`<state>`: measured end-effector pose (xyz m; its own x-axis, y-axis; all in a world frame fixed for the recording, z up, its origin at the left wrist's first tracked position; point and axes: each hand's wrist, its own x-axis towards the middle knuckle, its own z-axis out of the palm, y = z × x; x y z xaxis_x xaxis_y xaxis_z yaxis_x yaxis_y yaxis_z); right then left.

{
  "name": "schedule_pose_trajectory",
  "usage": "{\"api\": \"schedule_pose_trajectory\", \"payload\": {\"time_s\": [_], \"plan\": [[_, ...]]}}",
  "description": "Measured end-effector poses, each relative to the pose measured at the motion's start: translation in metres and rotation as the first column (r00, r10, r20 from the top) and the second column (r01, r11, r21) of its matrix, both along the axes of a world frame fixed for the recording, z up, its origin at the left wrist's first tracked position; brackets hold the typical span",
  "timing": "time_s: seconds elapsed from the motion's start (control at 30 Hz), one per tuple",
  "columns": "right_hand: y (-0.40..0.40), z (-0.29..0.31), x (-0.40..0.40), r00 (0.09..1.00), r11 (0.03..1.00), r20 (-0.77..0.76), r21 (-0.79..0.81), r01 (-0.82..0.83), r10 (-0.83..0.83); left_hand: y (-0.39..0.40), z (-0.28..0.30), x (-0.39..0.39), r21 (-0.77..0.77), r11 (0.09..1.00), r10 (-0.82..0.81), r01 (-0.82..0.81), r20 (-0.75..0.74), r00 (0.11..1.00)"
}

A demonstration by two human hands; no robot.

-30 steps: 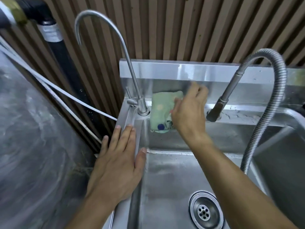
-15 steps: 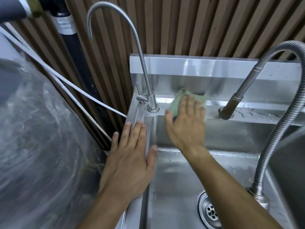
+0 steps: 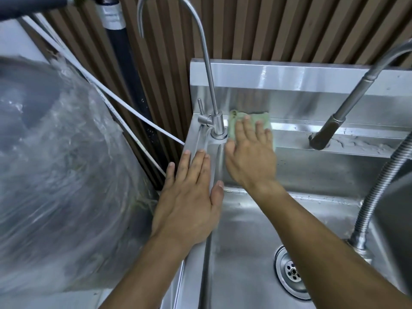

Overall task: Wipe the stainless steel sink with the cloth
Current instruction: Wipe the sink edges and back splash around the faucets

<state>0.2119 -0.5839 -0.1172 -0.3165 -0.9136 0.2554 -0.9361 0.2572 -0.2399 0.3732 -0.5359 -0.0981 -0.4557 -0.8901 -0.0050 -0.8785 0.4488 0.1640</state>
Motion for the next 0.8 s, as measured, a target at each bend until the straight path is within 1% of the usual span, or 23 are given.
{"api": "schedule_pose_trajectory", "payload": {"time_s": [0.07, 0.13, 0.27, 0.3, 0.33, 0.37, 0.4, 0.43, 0.47, 0.5, 0.53, 0.57, 0.6, 0.67, 0.7, 0.8], "plan": [[0.001, -0.002, -0.004, 0.995, 0.994, -0.013, -0.014, -0.104, 0.104, 0.001, 0.0, 0.001, -0.001, 1.0, 0.002, -0.002, 0.02, 1.0], [0.009, -0.002, -0.025, 0.987, 0.987, -0.029, -0.019, -0.161, 0.16, 0.002, 0.001, 0.0, -0.008, 1.0, 0.006, -0.006, 0.036, 0.999], [0.023, 0.003, -0.053, 0.986, 0.986, -0.006, -0.004, -0.165, 0.165, 0.003, 0.002, 0.0, -0.011, 1.0, -0.001, 0.001, 0.046, 0.999], [0.024, 0.005, -0.052, 0.988, 0.988, 0.023, -0.037, -0.151, 0.152, 0.003, 0.003, -0.001, -0.014, 1.0, 0.0, 0.001, 0.041, 0.999], [0.025, 0.008, -0.05, 0.987, 0.988, 0.086, -0.093, -0.126, 0.134, 0.004, 0.003, -0.001, -0.017, 1.0, 0.002, -0.001, 0.035, 0.999], [0.025, 0.013, -0.047, 0.98, 0.982, 0.159, -0.164, -0.095, 0.122, 0.004, 0.003, -0.001, -0.018, 1.0, 0.004, -0.003, 0.033, 0.999], [0.025, 0.016, -0.045, 0.973, 0.963, 0.188, -0.257, -0.085, 0.136, 0.004, 0.003, -0.001, -0.016, 1.0, 0.005, -0.005, 0.034, 0.999], [0.024, 0.02, -0.043, 0.975, 0.926, 0.131, -0.359, -0.12, 0.177, 0.004, 0.003, -0.001, -0.015, 1.0, 0.006, -0.005, 0.033, 0.999], [0.022, 0.022, -0.041, 0.976, 0.875, -0.004, -0.442, -0.199, 0.219, 0.004, 0.003, -0.001, -0.015, 1.0, 0.006, -0.005, 0.031, 1.0], [0.018, 0.022, -0.043, 0.955, 0.829, -0.181, -0.476, -0.295, 0.236, 0.004, 0.002, -0.001, -0.017, 1.0, 0.005, -0.005, 0.026, 1.0], [0.01, 0.02, -0.047, 0.905, 0.803, -0.354, -0.453, -0.386, 0.235, 0.003, 0.002, -0.001, -0.02, 1.0, 0.005, -0.004, 0.02, 1.0], [0.001, 0.02, -0.055, 0.846, 0.808, -0.479, -0.387, -0.443, 0.234, 0.002, 0.001, 0.0, -0.019, 1.0, 0.003, -0.003, 0.013, 1.0], [-0.009, 0.019, -0.066, 0.796, 0.833, -0.552, -0.299, -0.466, 0.248, 0.002, 0.001, 0.0, -0.017, 1.0, 0.001, 0.0, 0.011, 1.0], [-0.024, 0.018, -0.089, 0.721, 0.878, -0.626, -0.119, -0.464, 0.296, 0.002, 0.0, 0.0, -0.027, 1.0, 0.001, -0.001, 0.019, 1.0], [-0.028, 0.021, -0.099, 0.659, 0.878, -0.676, -0.036, -0.477, 0.33, 0.003, 0.0, 0.0, -0.03, 1.0, 0.004, -0.003, 0.02, 1.0], [-0.042, 0.038, -0.117, 0.393, 0.796, -0.784, 0.201, -0.571, 0.48, 0.003, 0.0, 0.001, -0.029, 1.0, 0.003, -0.003, 0.014, 1.0]]}}
